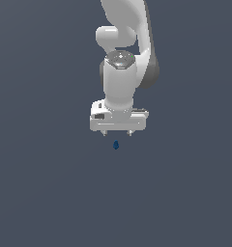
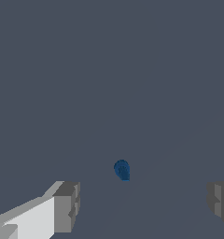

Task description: Pick up the object and move it to a goal position.

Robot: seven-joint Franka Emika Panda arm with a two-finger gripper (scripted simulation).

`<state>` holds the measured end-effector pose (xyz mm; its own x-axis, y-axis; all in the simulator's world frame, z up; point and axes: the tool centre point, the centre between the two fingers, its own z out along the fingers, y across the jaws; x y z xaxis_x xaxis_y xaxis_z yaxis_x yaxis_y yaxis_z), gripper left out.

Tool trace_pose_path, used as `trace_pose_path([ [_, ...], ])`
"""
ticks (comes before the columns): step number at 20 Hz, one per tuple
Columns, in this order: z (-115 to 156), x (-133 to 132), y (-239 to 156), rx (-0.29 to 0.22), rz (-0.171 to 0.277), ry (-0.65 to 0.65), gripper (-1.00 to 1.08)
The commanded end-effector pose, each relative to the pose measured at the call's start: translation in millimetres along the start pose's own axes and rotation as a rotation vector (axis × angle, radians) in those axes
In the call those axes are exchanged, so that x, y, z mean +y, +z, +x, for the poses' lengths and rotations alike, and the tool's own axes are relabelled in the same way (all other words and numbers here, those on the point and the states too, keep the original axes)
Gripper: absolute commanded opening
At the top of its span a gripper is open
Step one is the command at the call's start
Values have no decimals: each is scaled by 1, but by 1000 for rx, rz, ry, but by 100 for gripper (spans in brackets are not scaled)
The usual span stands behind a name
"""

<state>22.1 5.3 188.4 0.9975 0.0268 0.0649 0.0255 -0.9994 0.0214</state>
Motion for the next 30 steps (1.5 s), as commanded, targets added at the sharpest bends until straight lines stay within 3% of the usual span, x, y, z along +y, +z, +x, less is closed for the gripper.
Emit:
trace_pose_path([
  [1,0,0,0,0,0,0,100],
  [10,4,24,-7,15,8,52,100],
  [17,3,23,-4,13,8,43,100],
  [30,-21,13,49,-28,14,-151,100],
])
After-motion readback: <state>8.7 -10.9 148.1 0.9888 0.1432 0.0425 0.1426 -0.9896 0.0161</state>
